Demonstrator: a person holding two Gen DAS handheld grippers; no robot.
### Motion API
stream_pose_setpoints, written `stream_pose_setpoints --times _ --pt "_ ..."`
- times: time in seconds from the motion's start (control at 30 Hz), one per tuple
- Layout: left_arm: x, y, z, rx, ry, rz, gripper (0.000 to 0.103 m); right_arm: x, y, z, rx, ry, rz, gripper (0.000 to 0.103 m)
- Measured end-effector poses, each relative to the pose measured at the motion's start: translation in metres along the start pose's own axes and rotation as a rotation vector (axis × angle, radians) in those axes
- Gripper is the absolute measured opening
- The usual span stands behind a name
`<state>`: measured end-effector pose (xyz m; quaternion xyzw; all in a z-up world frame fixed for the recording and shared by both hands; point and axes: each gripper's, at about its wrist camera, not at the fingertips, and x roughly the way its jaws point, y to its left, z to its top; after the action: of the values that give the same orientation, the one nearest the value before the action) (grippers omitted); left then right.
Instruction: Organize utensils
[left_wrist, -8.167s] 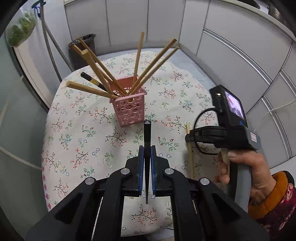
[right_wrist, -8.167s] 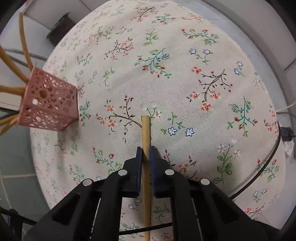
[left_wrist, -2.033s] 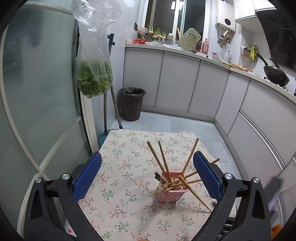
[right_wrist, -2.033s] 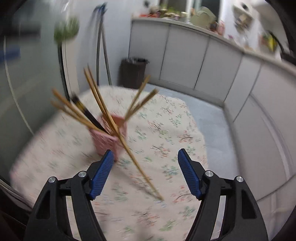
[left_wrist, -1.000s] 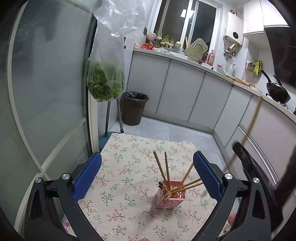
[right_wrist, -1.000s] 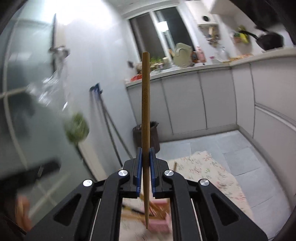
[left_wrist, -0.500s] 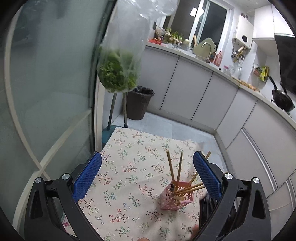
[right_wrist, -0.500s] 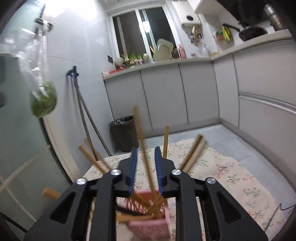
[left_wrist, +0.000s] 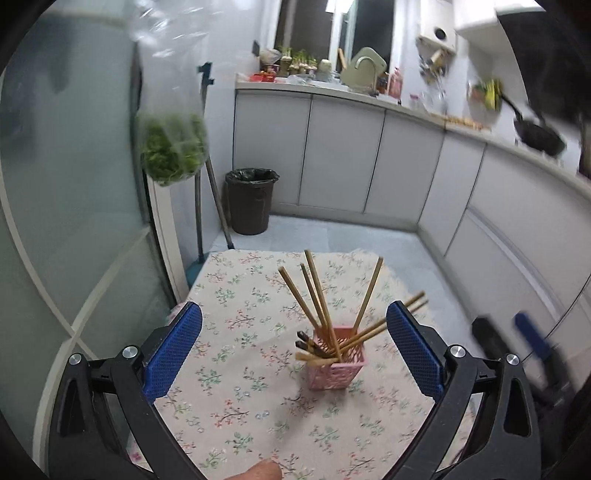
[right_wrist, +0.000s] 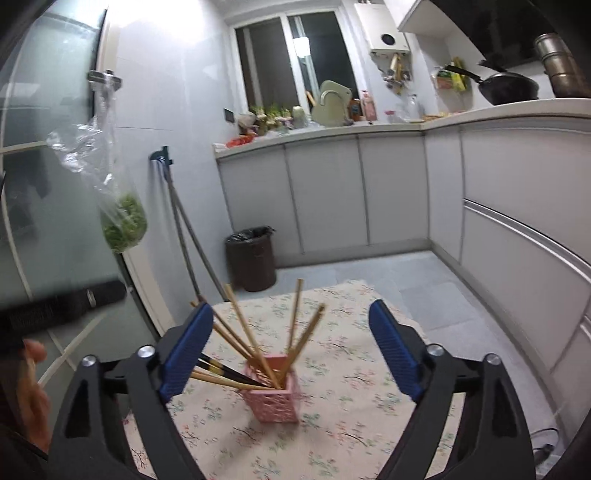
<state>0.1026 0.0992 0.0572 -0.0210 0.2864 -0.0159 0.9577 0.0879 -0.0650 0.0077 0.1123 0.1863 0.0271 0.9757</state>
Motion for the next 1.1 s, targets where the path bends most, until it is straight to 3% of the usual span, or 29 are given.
stream_pose_setpoints --times 0.07,0.2,0.67,1.1 --pt "-0.002 -0.012 -0.005 0.036 -0.019 0.033 0.096 0.000 -0.006 0.002 0.005 0.020 -0.020 0.095" --pt "-0.008 -0.025 -0.011 0.070 -0.071 0.076 0.096 -0.003 -0.013 0.002 -0.018 0.040 -0.067 0.096" --pt "0.008 -0.039 -0.020 0.077 -0.040 0.059 0.096 0.007 -0.034 -0.001 -0.016 0.179 -0.081 0.096" --pt "0.011 -0.043 -0.022 0.078 -0.035 0.052 0.096 0.009 -0.049 0.000 0.037 0.209 -0.060 0.096"
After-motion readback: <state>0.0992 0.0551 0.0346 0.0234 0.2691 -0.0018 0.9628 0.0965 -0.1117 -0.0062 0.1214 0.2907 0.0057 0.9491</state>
